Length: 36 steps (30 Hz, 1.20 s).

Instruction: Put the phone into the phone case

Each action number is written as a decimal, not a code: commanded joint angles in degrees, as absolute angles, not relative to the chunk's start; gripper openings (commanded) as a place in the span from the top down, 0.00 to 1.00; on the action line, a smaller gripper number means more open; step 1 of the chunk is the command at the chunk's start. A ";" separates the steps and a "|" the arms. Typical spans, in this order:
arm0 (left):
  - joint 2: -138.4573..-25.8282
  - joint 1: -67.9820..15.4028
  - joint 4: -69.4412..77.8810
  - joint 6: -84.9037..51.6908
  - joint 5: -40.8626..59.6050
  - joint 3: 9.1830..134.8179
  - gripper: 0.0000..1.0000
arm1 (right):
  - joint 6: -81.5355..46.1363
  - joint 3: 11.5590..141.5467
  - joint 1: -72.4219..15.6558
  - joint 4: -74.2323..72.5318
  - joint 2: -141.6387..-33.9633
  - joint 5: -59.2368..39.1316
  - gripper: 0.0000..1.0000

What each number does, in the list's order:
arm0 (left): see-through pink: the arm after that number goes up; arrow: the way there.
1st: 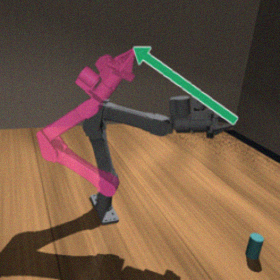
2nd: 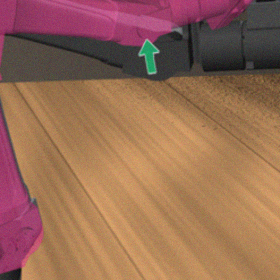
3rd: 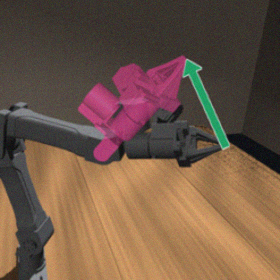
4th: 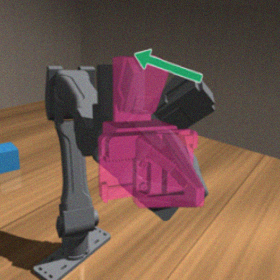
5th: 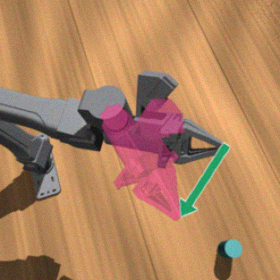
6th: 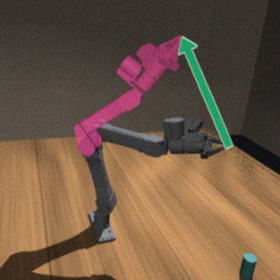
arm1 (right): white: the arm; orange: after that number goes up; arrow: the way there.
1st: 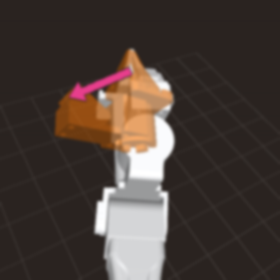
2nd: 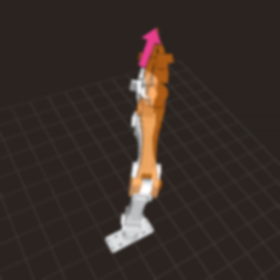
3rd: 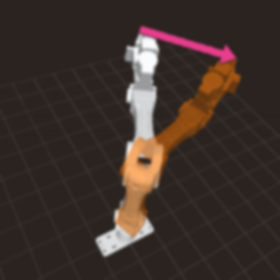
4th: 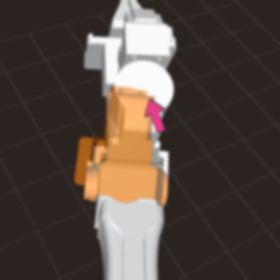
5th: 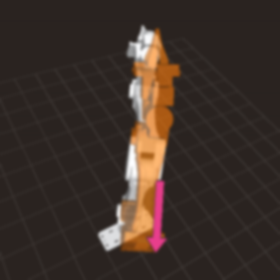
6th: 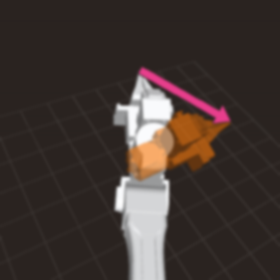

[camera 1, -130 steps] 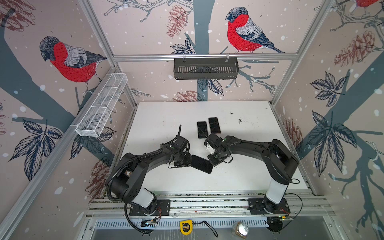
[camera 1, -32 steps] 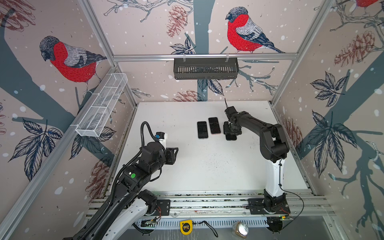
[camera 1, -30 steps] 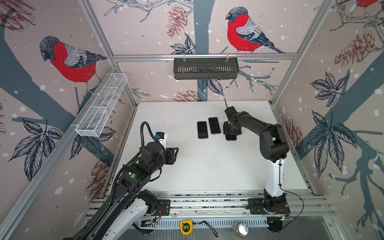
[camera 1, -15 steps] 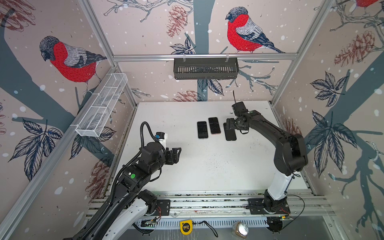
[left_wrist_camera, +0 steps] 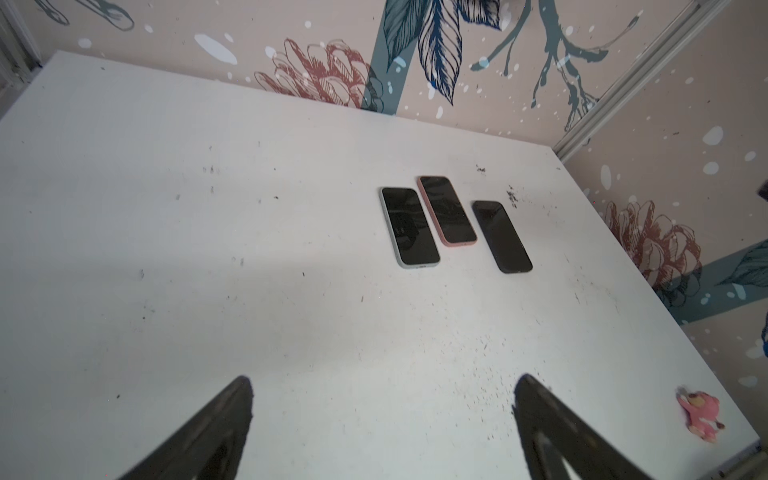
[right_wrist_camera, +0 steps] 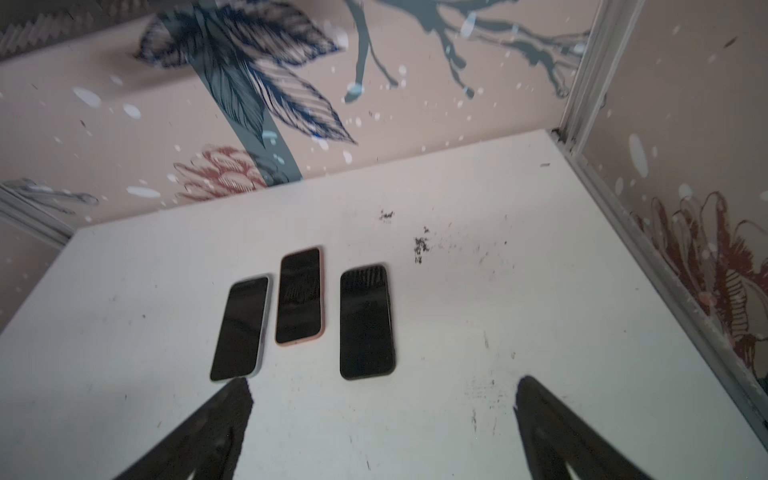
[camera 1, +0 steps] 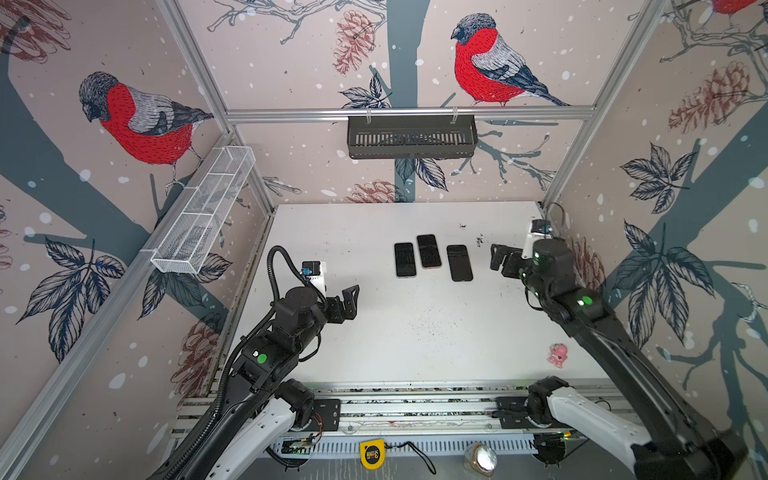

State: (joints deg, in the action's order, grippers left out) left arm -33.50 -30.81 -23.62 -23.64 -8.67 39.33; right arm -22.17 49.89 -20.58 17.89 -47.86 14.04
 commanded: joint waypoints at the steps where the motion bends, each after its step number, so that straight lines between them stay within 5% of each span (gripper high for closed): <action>1: -32.08 -30.64 -10.35 -20.00 -14.50 36.63 0.03 | -20.43 43.40 -20.53 6.29 -38.63 19.44 0.00; 8: -29.07 -30.62 0.10 -21.17 -20.86 29.88 0.03 | -14.10 29.78 -20.59 -5.01 -22.75 24.06 0.00; 18: -20.93 -30.59 -3.33 -24.81 -34.23 26.62 0.03 | -5.97 20.45 -20.57 -9.17 -16.34 26.98 0.00; 24: -17.04 -30.63 8.66 -14.34 -42.48 17.96 0.03 | 4.31 6.74 -20.69 -31.38 -13.63 24.90 0.00; 30: -21.03 -30.66 28.02 -2.24 -44.46 8.97 0.04 | 6.62 -1.14 -20.61 -51.48 -26.40 29.05 0.00; 36: -36.13 -28.51 42.97 1.56 -44.26 5.82 0.04 | 3.17 -6.32 -15.84 -73.67 -50.85 26.71 0.00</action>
